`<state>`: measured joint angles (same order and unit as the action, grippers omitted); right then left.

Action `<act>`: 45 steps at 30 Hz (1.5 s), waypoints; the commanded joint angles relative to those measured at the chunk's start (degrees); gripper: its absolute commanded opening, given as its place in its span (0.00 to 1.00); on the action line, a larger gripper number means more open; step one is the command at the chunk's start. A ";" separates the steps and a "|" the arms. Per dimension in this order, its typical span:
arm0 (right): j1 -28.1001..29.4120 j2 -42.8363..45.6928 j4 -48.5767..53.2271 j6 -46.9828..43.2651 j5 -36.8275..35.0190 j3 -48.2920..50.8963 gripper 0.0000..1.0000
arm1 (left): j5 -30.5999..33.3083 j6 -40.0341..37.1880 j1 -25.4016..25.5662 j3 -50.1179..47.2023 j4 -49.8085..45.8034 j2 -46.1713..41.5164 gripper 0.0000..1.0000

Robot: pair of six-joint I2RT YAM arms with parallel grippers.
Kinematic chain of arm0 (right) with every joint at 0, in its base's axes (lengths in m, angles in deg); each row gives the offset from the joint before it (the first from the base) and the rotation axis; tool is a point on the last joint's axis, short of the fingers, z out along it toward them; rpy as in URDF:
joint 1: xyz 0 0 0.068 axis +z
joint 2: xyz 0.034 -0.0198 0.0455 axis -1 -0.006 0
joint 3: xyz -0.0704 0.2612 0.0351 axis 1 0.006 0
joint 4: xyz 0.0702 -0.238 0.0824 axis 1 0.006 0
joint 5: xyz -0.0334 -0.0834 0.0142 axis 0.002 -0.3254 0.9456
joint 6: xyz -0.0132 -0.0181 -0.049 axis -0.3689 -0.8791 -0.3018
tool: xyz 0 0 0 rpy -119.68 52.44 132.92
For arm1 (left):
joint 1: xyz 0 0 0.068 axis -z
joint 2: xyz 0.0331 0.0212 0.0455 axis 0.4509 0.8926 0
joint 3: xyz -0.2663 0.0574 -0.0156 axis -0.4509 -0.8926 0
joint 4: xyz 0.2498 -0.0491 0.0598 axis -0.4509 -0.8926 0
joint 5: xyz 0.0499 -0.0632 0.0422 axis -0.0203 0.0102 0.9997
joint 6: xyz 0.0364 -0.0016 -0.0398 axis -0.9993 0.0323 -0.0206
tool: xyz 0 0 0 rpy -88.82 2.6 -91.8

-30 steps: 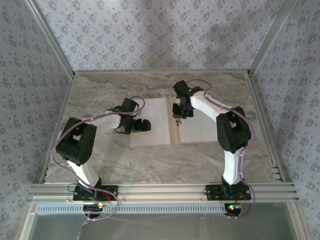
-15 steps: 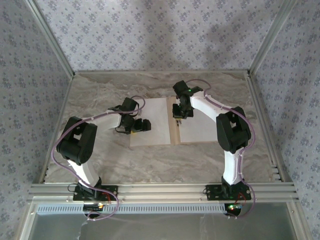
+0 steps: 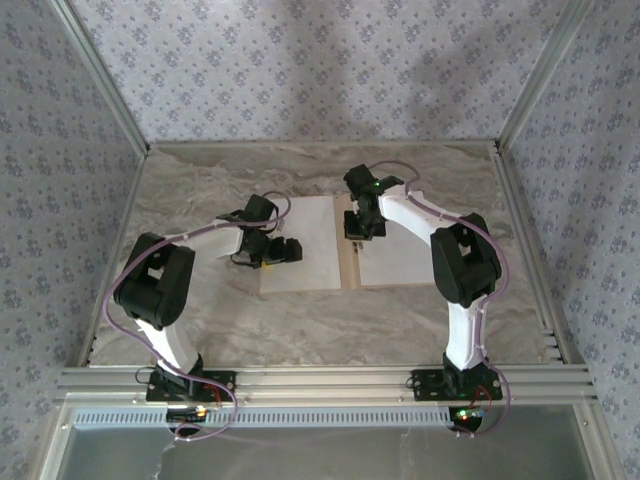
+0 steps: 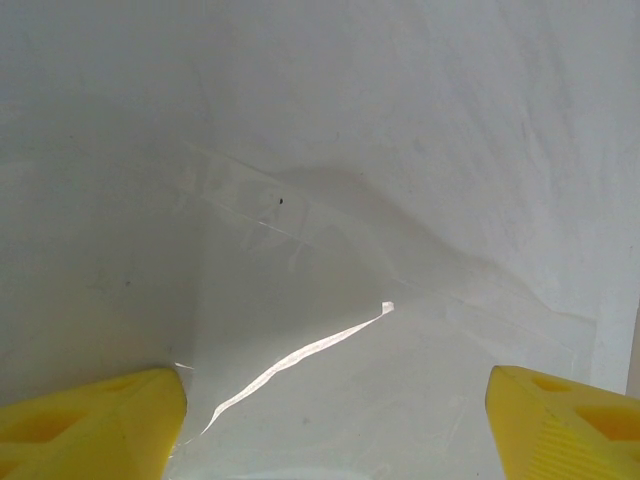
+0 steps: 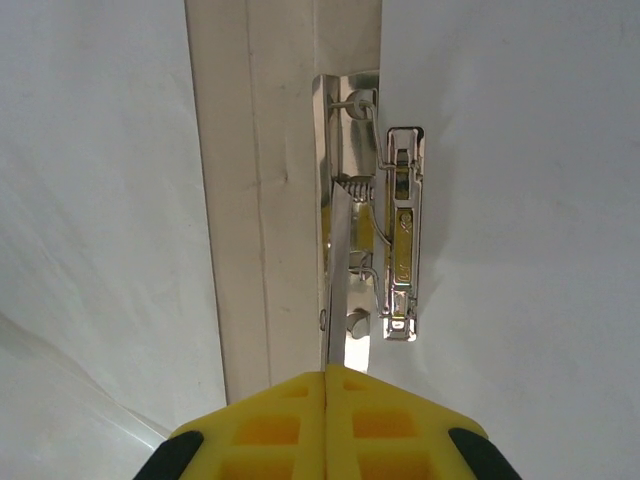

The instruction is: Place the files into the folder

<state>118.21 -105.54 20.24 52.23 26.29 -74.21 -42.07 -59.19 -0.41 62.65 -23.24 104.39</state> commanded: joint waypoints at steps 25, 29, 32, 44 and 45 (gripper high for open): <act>1.68 -3.98 5.92 -2.58 -3.61 1.99 0.06 | 2.01 0.46 0.94 -1.13 -3.77 2.82 0.81; 1.93 -4.63 6.28 -2.71 -4.14 2.01 0.06 | 2.12 0.55 0.94 -1.21 -3.66 2.66 0.81; 1.99 -5.26 6.81 -2.97 -4.31 1.77 0.06 | 2.10 0.63 0.94 -1.21 -3.68 2.70 0.81; 2.23 -6.68 7.58 -3.01 -5.89 1.18 0.05 | 2.05 0.55 1.03 -1.13 -3.64 2.95 0.81; 2.29 -6.76 7.69 -3.03 -6.06 1.20 0.05 | 2.07 0.47 1.02 -1.05 -3.67 2.96 0.81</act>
<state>120.29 -108.45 21.44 50.26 23.17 -74.27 -41.39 -59.13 0.01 62.76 -23.29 104.39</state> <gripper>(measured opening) 0.057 0.813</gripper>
